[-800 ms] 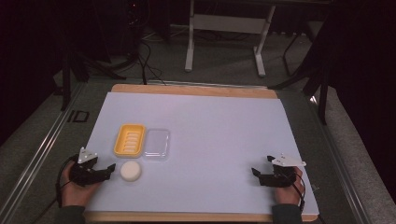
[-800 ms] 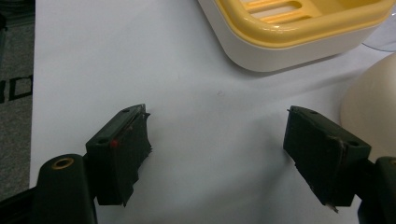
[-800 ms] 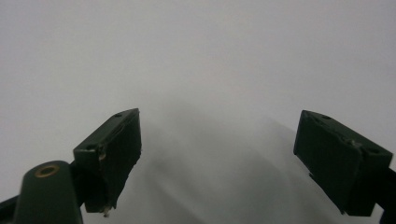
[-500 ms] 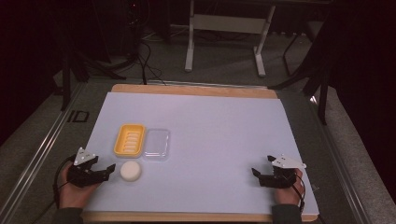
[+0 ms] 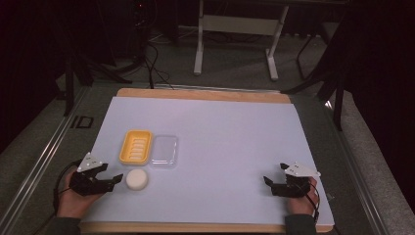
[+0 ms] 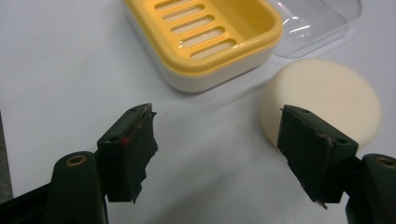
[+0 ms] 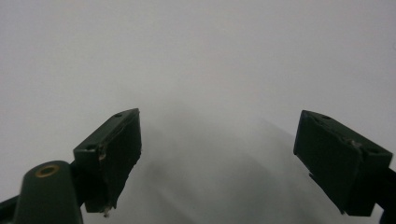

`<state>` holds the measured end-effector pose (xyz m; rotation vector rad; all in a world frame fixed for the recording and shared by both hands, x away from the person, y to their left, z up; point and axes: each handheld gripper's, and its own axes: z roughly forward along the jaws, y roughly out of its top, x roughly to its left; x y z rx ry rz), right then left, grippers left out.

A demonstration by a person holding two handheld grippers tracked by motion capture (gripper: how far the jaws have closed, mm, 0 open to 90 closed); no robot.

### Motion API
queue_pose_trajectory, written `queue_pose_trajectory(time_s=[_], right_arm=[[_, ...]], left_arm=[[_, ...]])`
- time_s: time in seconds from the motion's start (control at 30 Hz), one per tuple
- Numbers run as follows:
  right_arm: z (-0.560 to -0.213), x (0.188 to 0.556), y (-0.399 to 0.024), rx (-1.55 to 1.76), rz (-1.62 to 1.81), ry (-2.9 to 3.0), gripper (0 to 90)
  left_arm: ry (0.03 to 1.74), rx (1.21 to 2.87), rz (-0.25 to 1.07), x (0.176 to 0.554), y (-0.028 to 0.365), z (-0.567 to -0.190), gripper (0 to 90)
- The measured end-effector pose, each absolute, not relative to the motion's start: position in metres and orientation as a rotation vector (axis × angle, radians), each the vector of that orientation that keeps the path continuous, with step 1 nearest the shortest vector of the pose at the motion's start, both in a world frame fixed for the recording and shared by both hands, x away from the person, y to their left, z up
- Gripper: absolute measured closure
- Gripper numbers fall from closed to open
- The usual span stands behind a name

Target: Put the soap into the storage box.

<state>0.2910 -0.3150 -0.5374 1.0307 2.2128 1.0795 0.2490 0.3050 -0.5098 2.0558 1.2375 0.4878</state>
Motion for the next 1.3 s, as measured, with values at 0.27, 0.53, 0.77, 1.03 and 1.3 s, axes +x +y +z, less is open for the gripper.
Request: queue_pose_trajectory(time_s=[0.27,0.53,0.77,1.03,1.3], right_arm=[[-0.538,0.291,-0.314,1.032,1.077,2.212,15.0],[-0.538,0.291,-0.314,1.034,1.072,2.213,15.0],[-0.537,0.291,-0.314,1.036,1.069,2.214,15.0],[-0.537,0.291,-0.314,1.038,1.066,2.216,15.0],[-0.537,0.291,-0.314,1.037,1.066,2.216,15.0]], left_arm=[[1.151,2.151,0.479,0.256,0.297,-0.496,27.9],[1.036,2.270,0.417,0.266,0.282,-0.488,24.9],[0.979,2.330,0.387,0.272,0.276,-0.485,24.9],[0.917,2.353,0.352,0.277,0.274,-0.482,26.7],[0.867,2.402,0.334,0.280,0.268,-0.480,26.6]])
